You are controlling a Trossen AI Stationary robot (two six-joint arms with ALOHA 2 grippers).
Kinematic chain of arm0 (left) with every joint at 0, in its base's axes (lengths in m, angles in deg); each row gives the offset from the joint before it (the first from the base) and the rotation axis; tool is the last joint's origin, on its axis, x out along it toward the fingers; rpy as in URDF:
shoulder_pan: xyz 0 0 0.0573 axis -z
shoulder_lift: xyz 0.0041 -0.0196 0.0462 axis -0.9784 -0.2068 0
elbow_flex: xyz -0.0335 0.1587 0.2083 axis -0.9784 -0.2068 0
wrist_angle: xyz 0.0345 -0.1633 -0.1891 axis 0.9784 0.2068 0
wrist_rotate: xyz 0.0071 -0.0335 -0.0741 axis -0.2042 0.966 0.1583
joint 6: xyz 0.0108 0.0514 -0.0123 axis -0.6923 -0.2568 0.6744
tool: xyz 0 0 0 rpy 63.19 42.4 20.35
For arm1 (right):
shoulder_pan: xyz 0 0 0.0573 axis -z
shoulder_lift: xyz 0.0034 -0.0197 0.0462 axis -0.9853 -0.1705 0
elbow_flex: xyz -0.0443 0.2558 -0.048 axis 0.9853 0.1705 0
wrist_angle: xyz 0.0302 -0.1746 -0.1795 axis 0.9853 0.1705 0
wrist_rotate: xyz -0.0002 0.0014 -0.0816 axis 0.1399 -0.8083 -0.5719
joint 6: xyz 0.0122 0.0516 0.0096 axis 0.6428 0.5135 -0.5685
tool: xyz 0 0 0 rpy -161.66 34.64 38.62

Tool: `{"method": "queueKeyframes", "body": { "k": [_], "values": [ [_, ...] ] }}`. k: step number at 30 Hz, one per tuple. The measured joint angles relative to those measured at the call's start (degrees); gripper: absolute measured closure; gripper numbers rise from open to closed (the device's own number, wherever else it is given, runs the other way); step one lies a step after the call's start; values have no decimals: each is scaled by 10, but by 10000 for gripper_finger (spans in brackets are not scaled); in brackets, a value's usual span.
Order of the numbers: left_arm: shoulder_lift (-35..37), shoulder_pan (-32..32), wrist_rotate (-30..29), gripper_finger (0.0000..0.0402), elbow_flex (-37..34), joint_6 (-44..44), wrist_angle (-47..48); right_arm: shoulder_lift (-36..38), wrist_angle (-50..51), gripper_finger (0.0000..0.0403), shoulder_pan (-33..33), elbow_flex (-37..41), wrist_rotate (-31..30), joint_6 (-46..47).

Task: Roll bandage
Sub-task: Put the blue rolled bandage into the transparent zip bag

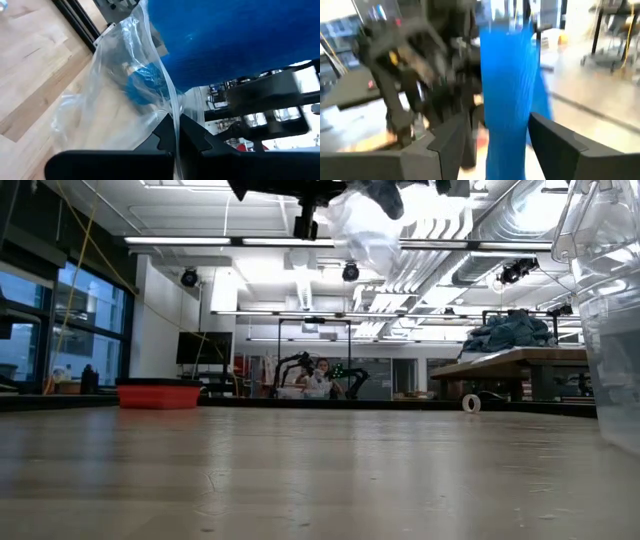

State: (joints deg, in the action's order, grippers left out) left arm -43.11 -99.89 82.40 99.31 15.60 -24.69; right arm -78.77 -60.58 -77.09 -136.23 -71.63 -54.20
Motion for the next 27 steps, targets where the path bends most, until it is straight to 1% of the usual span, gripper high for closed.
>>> {"method": "queueKeyframes", "body": {
  "k": [2,4,7,10,14,18,20,24,25,27],
  "values": [
    [3,0,-4,401,0,-3,-8,0,-18,196,-3,-14,-1,-27],
    [4,-2,-4,401,0,5,-38,0,-22,196,-3,-25,7,-54],
    [5,-7,-4,401,0,25,-76,0,-11,195,-4,-31,-1,-61],
    [7,-8,-6,401,0,12,-83,3,-17,195,-3,-31,-15,-76],
    [21,-7,-1,401,0,-50,-73,9,-19,195,-3,-32,-10,-79],
    [42,-9,-4,401,0,-124,-3,16,27,194,-7,-32,1,-76],
    [55,-9,-23,401,0,-160,45,23,32,194,-9,-32,-2,-65],
    [75,-4,-106,401,0,-232,119,32,23,194,-8,-32,-4,6],
    [79,-1,-130,401,0,-244,128,32,26,194,-8,-32,-7,41],
    [82,8,-180,401,0,-269,140,31,34,194,-4,-32,-8,144]
  ]
}}
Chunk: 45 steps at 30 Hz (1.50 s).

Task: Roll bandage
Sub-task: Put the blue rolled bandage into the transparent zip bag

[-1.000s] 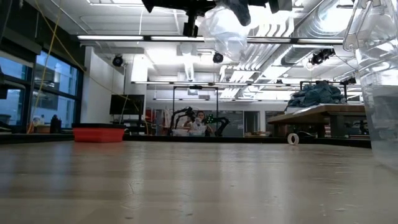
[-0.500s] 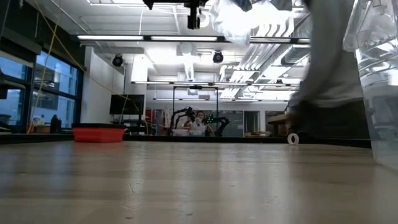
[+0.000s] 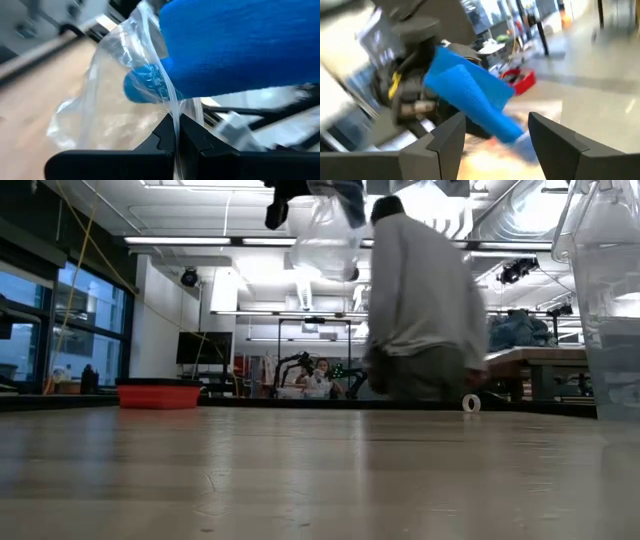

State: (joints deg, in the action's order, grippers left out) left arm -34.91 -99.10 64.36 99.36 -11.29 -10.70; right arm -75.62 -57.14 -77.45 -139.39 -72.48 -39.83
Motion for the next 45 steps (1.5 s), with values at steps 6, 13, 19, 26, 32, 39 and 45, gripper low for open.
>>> {"method": "queueKeyframes", "body": {
  "k": [6,13,19,26,32,39,45],
  "values": [
    [-1,26,-69,401,0,-17,-8,-31,75,194,25,0,32,242],
    [-2,57,-77,401,0,-16,-4,-58,58,194,47,1,56,284],
    [-2,71,-92,401,0,-4,-2,-59,63,194,51,1,68,314],
    [-4,87,-94,401,0,19,-2,-58,109,212,52,1,79,374],
    [-5,116,-111,401,-1,2,-4,-58,143,268,52,1,81,411],
    [-7,137,-172,401,-2,-29,2,-58,140,286,51,1,148,421],
    [-15,111,-180,401,-2,3,29,-52,134,286,38,1,162,387]
  ]
}}
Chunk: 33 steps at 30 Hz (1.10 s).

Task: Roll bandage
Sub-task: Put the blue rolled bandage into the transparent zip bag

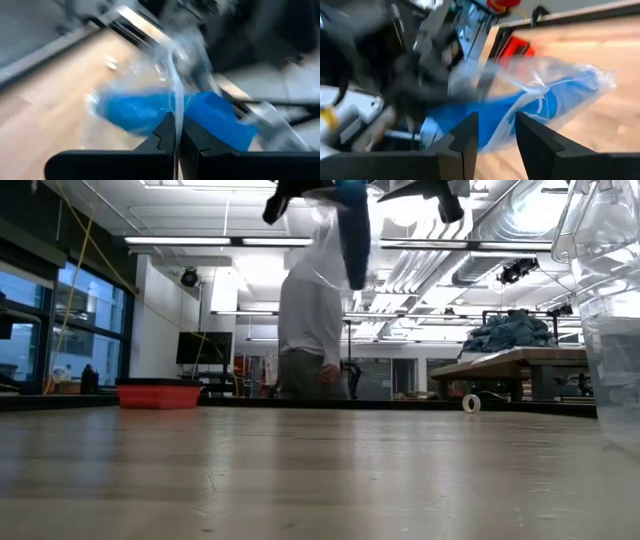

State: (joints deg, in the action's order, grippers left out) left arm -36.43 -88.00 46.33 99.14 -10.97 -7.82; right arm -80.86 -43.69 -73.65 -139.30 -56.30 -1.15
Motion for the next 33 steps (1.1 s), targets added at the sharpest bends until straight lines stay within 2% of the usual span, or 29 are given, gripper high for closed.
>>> {"method": "queueKeyframes", "body": {
  "k": [3,7,9,11,14,15,18,22,25,29,33],
  "values": [
    [-4,4,41,401,0,-10,13,5,-2,286,5,0,-19,-15],
    [-4,-6,16,401,0,4,42,6,-6,286,6,0,-15,-36],
    [-5,-15,58,401,0,38,34,6,-5,286,5,0,4,-38],
    [-4,-14,93,401,0,28,30,6,-5,286,5,0,13,-52],
    [-1,-18,39,401,0,18,88,6,-5,286,7,0,14,-77],
    [-3,-26,42,401,0,34,98,6,-6,286,8,0,15,-82],
    [-7,-35,107,401,0,21,100,6,-24,286,10,0,47,-113],
    [-9,-36,115,401,0,39,113,6,-82,288,12,0,104,-171],
    [-11,-42,130,401,0,47,60,6,-77,311,13,0,96,-181],
    [-8,-42,147,401,0,79,19,3,-82,386,14,0,92,-190],
    [-9,-48,151,401,0,87,7,-2,-83,399,14,0,104,-190]
  ]
}}
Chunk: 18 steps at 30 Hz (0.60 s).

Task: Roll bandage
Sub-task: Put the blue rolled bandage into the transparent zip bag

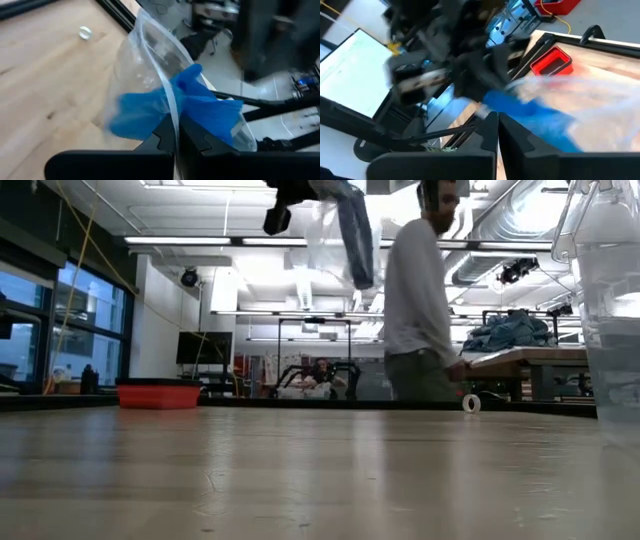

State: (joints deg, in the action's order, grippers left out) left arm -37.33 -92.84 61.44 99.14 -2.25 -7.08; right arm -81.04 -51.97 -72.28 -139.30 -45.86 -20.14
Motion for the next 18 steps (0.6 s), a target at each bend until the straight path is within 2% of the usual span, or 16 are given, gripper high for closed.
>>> {"method": "queueKeyframes", "body": {
  "k": [10,18],
  "values": [
    [-14,11,9,401,0,10,-5,-32,-16,403,0,0,42,9],
    [-22,20,52,401,0,24,-54,-59,57,403,-1,0,42,34]
  ]
}}
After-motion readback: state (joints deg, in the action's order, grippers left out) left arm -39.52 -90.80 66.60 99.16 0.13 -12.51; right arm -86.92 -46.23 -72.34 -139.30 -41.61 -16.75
